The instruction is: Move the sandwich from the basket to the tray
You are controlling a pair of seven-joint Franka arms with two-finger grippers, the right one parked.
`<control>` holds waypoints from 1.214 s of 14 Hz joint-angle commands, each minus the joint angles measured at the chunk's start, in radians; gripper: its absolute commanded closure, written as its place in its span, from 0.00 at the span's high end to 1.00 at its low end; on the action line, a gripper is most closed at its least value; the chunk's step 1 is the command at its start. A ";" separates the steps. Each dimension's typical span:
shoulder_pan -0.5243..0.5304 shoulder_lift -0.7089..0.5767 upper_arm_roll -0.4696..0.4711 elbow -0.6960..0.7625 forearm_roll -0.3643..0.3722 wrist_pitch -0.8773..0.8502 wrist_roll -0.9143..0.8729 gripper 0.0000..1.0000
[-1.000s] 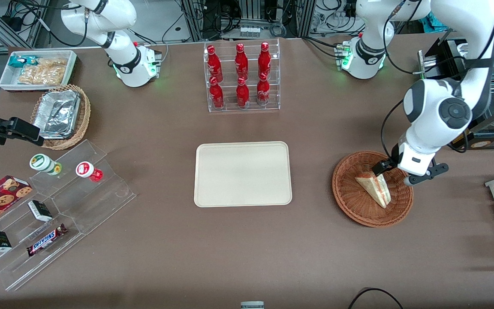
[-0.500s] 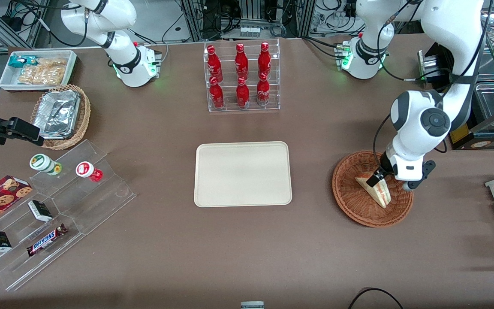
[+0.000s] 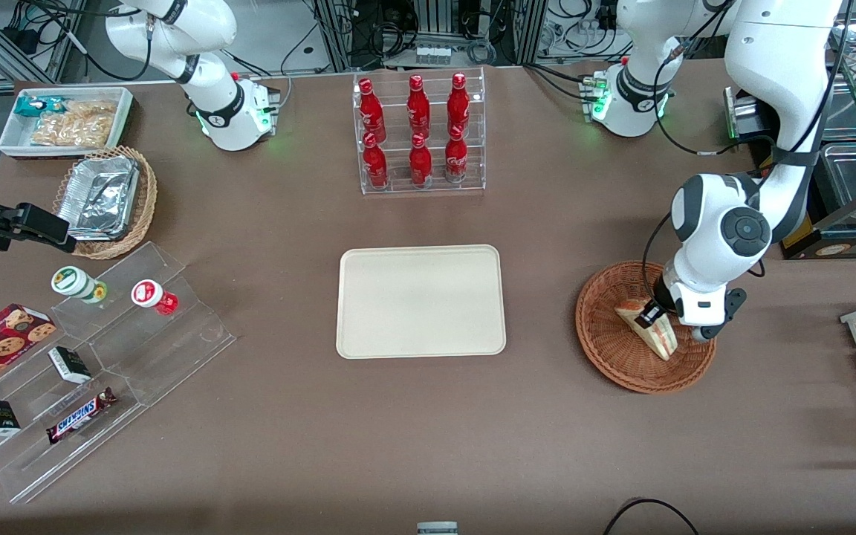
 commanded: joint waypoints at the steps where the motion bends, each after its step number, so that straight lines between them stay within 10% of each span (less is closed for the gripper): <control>1: -0.015 -0.042 0.002 0.025 0.016 -0.058 -0.014 0.10; 6: -0.131 -0.012 -0.004 0.302 0.008 -0.524 0.219 0.08; 17: -0.531 0.290 -0.063 0.603 -0.065 -0.389 0.119 0.03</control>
